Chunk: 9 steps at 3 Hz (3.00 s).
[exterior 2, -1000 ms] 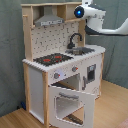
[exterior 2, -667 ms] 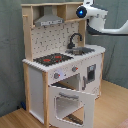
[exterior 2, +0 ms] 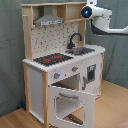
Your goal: Play with the kitchen
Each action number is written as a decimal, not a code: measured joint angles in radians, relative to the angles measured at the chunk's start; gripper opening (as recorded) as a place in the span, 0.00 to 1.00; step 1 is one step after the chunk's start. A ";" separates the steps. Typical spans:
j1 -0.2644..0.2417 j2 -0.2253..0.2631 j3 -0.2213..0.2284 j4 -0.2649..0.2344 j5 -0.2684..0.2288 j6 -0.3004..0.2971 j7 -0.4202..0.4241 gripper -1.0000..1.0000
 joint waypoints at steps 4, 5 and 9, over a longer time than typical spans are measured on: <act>0.187 -0.090 -0.229 -0.198 -0.003 0.242 0.004 0.00; 0.215 -0.123 -0.270 -0.248 -0.003 0.309 0.006 0.00; 0.271 -0.177 -0.275 -0.281 0.000 0.466 0.067 1.00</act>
